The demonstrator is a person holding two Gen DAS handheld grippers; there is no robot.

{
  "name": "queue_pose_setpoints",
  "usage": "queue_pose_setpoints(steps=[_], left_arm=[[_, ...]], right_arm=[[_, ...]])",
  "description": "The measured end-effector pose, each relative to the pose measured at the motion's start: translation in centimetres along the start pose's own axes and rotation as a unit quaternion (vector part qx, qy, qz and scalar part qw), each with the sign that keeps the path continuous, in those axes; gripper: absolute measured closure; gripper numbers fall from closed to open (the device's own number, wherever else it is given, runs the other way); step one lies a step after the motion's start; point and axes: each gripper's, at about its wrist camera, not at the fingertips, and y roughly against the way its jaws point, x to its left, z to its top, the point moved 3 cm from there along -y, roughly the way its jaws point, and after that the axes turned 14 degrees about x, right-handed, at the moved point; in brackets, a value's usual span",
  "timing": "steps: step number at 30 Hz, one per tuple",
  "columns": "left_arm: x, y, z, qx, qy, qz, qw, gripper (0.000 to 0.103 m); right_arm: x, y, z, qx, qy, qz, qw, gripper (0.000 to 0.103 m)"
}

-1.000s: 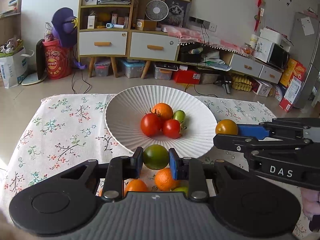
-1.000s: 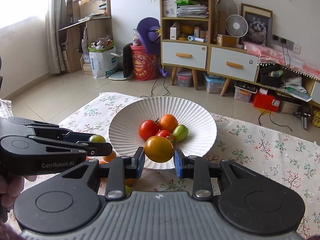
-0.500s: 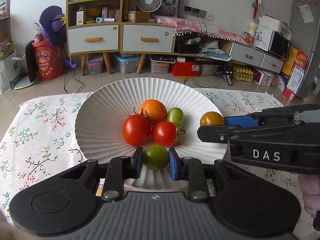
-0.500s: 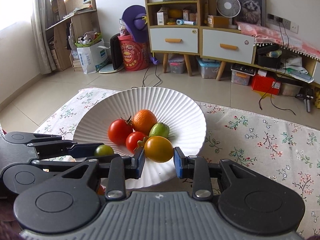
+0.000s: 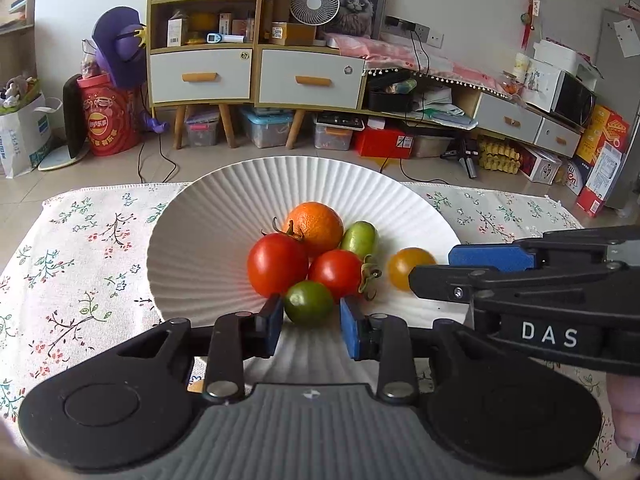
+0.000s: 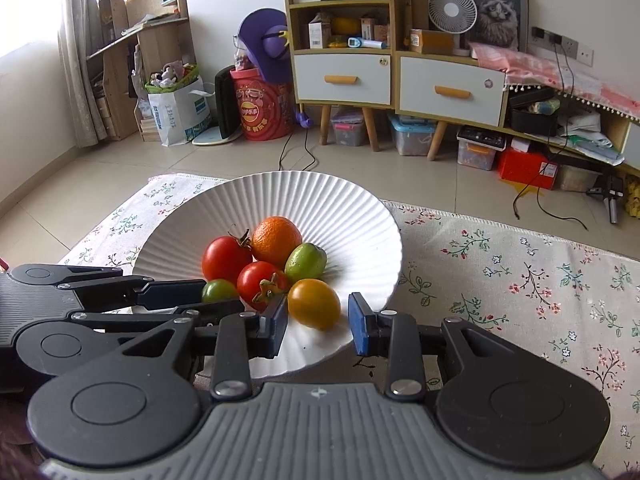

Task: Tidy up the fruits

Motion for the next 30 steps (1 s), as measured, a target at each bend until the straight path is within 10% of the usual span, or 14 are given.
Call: queue_pose_setpoints(steps=[17, 30], left_arm=[[-0.4, 3.5, -0.9, 0.007, -0.012, 0.022, 0.9997, 0.024], [-0.3, 6.2, -3.7, 0.013, -0.043, 0.008, 0.9989, 0.007]], right_arm=[[-0.7, 3.4, -1.7, 0.012, -0.045, -0.034, 0.998, 0.013], [1.7, 6.1, -4.4, -0.005, 0.008, -0.020, 1.000, 0.002]])
